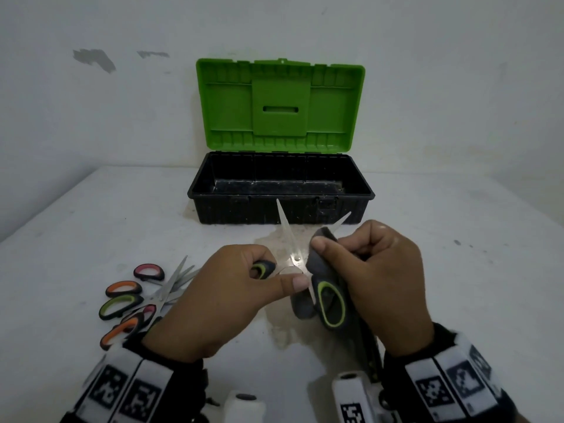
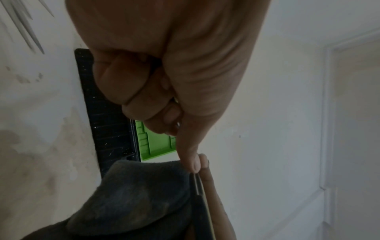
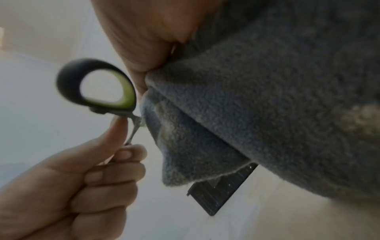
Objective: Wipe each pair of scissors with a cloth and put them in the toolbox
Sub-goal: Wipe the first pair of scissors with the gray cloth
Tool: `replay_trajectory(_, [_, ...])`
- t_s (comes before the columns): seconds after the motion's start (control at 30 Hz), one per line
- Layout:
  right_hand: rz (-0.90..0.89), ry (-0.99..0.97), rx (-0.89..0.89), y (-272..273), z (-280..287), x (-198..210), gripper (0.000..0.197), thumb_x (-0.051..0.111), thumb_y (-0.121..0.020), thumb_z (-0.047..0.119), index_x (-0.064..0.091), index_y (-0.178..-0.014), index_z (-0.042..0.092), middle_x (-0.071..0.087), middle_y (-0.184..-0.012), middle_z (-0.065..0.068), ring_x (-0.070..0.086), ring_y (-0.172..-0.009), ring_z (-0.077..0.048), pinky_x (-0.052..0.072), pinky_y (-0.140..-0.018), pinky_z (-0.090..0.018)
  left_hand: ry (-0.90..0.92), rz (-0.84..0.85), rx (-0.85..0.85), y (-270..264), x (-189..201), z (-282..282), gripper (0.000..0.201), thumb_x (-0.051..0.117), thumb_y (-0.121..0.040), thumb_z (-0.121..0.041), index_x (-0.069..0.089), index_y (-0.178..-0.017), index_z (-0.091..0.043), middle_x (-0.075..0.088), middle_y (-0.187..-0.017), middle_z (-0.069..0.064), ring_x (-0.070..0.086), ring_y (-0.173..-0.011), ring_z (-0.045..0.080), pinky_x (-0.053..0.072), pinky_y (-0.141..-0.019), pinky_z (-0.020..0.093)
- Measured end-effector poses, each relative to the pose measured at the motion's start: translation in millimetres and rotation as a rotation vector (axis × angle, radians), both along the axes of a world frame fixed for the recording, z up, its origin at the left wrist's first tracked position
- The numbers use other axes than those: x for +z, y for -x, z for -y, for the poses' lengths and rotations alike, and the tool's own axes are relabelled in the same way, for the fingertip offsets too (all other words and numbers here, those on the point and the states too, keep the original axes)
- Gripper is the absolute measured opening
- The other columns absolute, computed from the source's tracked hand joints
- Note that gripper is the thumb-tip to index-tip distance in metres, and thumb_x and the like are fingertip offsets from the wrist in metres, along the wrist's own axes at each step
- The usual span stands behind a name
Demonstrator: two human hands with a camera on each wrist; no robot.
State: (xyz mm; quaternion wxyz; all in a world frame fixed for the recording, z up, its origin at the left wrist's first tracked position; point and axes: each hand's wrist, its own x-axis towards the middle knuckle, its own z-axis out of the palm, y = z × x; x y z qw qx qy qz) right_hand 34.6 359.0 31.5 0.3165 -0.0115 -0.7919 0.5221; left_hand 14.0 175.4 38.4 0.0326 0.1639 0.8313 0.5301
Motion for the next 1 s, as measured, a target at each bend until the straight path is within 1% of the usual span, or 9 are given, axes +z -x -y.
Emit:
replay_trajectory(0.1, [0.03, 0.002, 0.085, -6, 7, 1, 0.03, 0.088, -0.067, 0.029, 0.062, -0.059, 0.019, 0.067, -0.058, 0.003, 0.058, -0.049, -0.007, 0.043, -0.048, -0.013, -0.004, 0.022, -0.009, -1, 3, 3, 0.042, 0.079, -0.068, -0.045, 0.053, -0.061, -0.014, 0.036, -0.046, -0.009, 0.032, -0.044, 0.004, 0.029, -0.043, 0.016])
replay_trajectory(0.17, [0.012, -0.001, 0.041, -4, 5, 2, 0.029, 0.088, -0.068, 0.031, 0.062, -0.059, 0.019, 0.066, -0.059, 0.004, 0.058, -0.049, -0.007, 0.042, -0.048, -0.013, 0.005, -0.01, -0.006, -1, 3, 3, 0.042, 0.079, -0.068, -0.046, 0.051, -0.058, -0.017, 0.036, -0.047, -0.009, 0.032, -0.045, 0.004, 0.029, -0.044, 0.016])
replay_trajectory(0.27, [-0.04, 0.052, -0.051, 3, -2, 3, 0.029, 0.086, -0.07, 0.03, 0.063, -0.06, 0.016, 0.066, -0.059, 0.006, 0.059, -0.051, -0.006, 0.042, -0.049, -0.012, 0.014, -0.031, 0.0, -2, 2, 2, 0.041, 0.078, -0.069, -0.047, 0.052, -0.059, -0.017, 0.038, -0.047, -0.008, 0.033, -0.045, 0.003, 0.032, -0.044, 0.016])
replay_trajectory(0.43, [0.024, 0.017, 0.091, -6, 9, 1, 0.028, 0.087, -0.068, 0.028, 0.062, -0.059, 0.018, 0.066, -0.059, 0.005, 0.057, -0.049, -0.004, 0.04, -0.048, -0.009, 0.029, -0.025, 0.004, -1, 2, 7, 0.047, 0.078, -0.066, -0.05, 0.054, -0.063, -0.009, 0.037, -0.049, -0.007, 0.033, -0.046, 0.005, 0.031, -0.045, 0.017])
replay_trajectory(0.6, [-0.025, 0.068, -0.033, 9, -6, 6, 0.029, 0.085, -0.07, 0.03, 0.062, -0.059, 0.016, 0.066, -0.059, 0.007, 0.058, -0.051, -0.003, 0.042, -0.05, -0.01, 0.097, -0.082, 0.041, -1, 3, 6, 0.051, 0.072, -0.061, -0.061, 0.056, -0.063, -0.013, 0.038, -0.05, -0.007, 0.034, -0.047, 0.003, 0.031, -0.044, 0.015])
replay_trajectory(0.7, [0.003, 0.032, 0.025, 4, 1, 4, 0.029, 0.085, -0.071, 0.028, 0.062, -0.06, 0.016, 0.066, -0.059, 0.005, 0.057, -0.05, -0.004, 0.042, -0.049, -0.01, 0.104, -0.055, 0.044, 1, 3, 10, 0.052, 0.073, -0.059, -0.061, 0.059, -0.067, -0.012, 0.04, -0.05, -0.007, 0.035, -0.046, 0.004, 0.033, -0.047, 0.018])
replay_trajectory(0.8, [0.037, -0.013, 0.098, -2, 7, 2, 0.029, 0.086, -0.07, 0.027, 0.06, -0.059, 0.021, 0.066, -0.059, 0.007, 0.057, -0.049, -0.003, 0.04, -0.048, -0.008, 0.116, -0.04, 0.026, 0, 3, 12, 0.048, 0.073, -0.058, -0.063, 0.06, -0.067, -0.017, 0.04, -0.049, -0.007, 0.035, -0.046, 0.004, 0.034, -0.049, 0.022])
replay_trajectory(0.87, [0.019, -0.025, 0.061, 2, 1, 4, 0.029, 0.086, -0.07, 0.029, 0.061, -0.059, 0.02, 0.066, -0.06, 0.006, 0.057, -0.05, -0.005, 0.041, -0.048, -0.009, 0.11, -0.029, 0.028, 0, 2, 12, 0.045, 0.073, -0.059, -0.062, 0.059, -0.066, -0.02, 0.041, -0.05, -0.007, 0.035, -0.046, 0.003, 0.033, -0.046, 0.016])
replay_trajectory(1.0, [0.013, -0.01, -0.061, 15, -18, 8, 0.032, 0.084, -0.072, 0.032, 0.061, -0.057, 0.015, 0.066, -0.059, 0.006, 0.057, -0.05, -0.004, 0.042, -0.048, -0.011, 0.16, -0.028, 0.048, 2, -2, 13, 0.052, 0.073, -0.059, -0.064, 0.057, -0.07, -0.016, 0.04, -0.052, -0.006, 0.036, -0.046, 0.004, 0.034, -0.047, 0.017])
